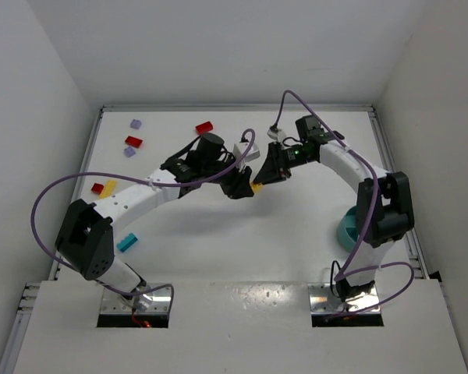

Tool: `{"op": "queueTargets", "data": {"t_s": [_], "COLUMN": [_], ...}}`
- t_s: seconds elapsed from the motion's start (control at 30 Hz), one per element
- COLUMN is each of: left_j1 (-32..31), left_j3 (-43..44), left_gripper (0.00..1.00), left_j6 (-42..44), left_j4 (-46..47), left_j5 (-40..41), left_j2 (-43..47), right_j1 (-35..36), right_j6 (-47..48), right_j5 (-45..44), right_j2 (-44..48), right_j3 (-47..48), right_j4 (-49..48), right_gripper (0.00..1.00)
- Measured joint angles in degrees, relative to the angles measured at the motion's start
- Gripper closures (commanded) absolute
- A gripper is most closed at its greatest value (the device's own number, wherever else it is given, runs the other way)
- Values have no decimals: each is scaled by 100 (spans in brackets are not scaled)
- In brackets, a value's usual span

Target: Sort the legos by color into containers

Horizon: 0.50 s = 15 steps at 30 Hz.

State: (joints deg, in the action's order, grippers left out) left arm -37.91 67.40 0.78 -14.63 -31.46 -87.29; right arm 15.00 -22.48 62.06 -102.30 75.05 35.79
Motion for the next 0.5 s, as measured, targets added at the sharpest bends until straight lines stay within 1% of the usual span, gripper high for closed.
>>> {"op": "queueTargets", "data": {"t_s": [0.03,0.07,0.13,0.17,0.27,0.3,0.33,0.37,0.4,0.5], "left_j1": [-2,-4,-22,-39,-59,-70,-81,-85,-83,-79], "left_j3": [0,0,0,0,0,0,-2,-13,-42,-201], "left_gripper": [90,81,73,66,56,46,38,27,0,0], "left_j6": [4,7,9,11,26,42,63,79,76,131], "left_j4": [-17,-33,-46,-50,-48,-35,-13,39,101,142], "left_j5": [13,22,66,92,177,219,249,319,398,584], "left_j2": [0,0,0,0,0,0,0,7,31,210], "right_j1": [7,11,22,24,35,39,44,48,46,0], "right_j6": [-2,7,74,153,417,514,632,782,951,1386], "right_j5": [-26,-52,-111,-155,-343,-428,-522,-658,-835,-1390], "right_j2": [0,0,2,2,7,15,42,79,140,358], "right_j3": [-9,-11,-2,15,151,208,264,304,341,382], "right_j4": [-4,0,46,103,380,474,573,699,848,1196], "right_gripper": [100,100,100,100,100,100,100,100,100,100]}}
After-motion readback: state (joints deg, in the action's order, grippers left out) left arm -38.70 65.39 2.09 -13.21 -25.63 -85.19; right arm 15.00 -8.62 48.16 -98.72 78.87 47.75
